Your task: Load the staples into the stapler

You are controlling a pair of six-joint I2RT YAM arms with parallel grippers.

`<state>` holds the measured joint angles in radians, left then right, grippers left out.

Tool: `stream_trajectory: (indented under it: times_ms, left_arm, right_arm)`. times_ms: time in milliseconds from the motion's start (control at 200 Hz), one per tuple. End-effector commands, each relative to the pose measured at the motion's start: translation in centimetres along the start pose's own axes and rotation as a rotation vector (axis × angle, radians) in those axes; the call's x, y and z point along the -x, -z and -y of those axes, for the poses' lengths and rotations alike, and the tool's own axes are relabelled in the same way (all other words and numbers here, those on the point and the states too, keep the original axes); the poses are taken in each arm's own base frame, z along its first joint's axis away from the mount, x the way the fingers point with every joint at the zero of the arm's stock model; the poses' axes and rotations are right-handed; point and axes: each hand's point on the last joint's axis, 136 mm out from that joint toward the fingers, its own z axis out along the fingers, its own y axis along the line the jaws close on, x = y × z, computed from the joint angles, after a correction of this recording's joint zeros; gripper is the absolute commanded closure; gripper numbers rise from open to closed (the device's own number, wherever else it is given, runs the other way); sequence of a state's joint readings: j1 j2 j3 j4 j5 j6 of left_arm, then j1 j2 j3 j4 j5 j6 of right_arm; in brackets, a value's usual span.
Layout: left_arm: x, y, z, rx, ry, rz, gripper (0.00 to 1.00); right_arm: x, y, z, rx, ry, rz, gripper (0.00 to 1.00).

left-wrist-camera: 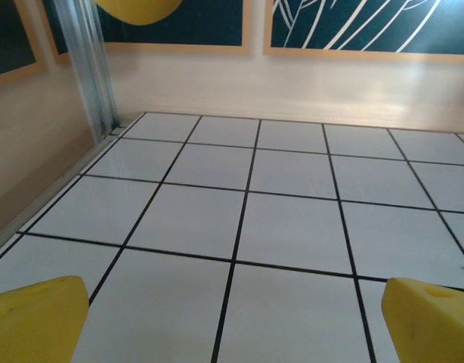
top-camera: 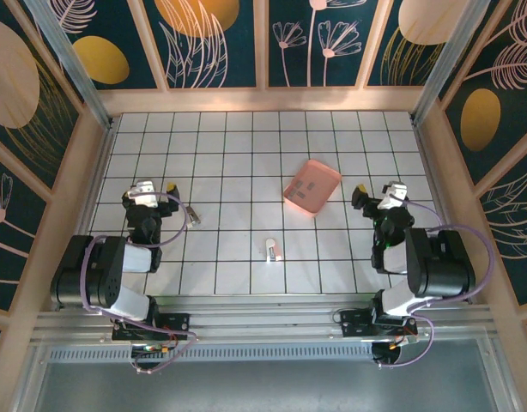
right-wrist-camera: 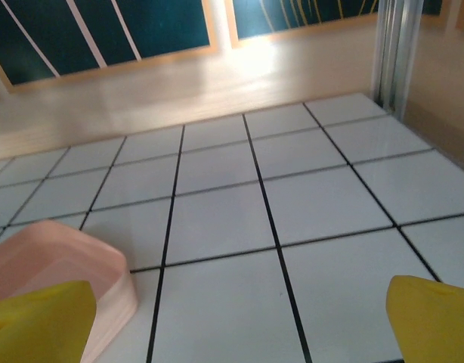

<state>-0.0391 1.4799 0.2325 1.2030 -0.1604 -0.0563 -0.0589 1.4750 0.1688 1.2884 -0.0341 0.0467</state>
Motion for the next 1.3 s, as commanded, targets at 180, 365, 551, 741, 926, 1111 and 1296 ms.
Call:
stream_trajectory:
  times_ms: [180, 365, 551, 741, 926, 1111, 1296]
  left_arm:
    - [4.8, -0.6, 3.2, -0.156, 0.055, -0.124, 0.10]
    - [4.4, 2.0, 5.0, -0.222, 0.122, -0.225, 0.21]
    - [2.0, 4.5, 6.8, -0.284, 0.117, -0.341, 0.23]
    - [0.3, 5.5, 6.4, -0.263, 0.152, -0.391, 0.23]
    - [0.0, 5.4, 6.1, -0.241, 0.180, -0.396, 0.22]
    - [-0.2, 5.1, 6.3, -0.241, 0.194, -0.413, 0.22]
    - [-0.6, 5.1, 6.1, -0.226, 0.199, -0.416, 0.21]
  right_arm:
    - [3.2, -0.1, -4.2, 0.129, -0.180, -0.227, 0.01]
    - [0.5, 4.1, -11.9, 0.245, -0.100, -0.461, 0.01]
    - [-2.9, 9.7, -18.6, 0.336, -0.140, -0.637, 0.01]
    - [-7.8, 14.4, -23.9, 0.343, -0.077, -0.883, 0.01]
    - [-10.8, 15.9, -27.1, 0.326, 0.012, -1.042, 0.01]
    - [-12.6, 16.6, -28.9, 0.326, 0.066, -1.118, 0.09]
    - [-13.3, 16.8, -29.1, 0.336, 0.111, -1.146, 0.20]
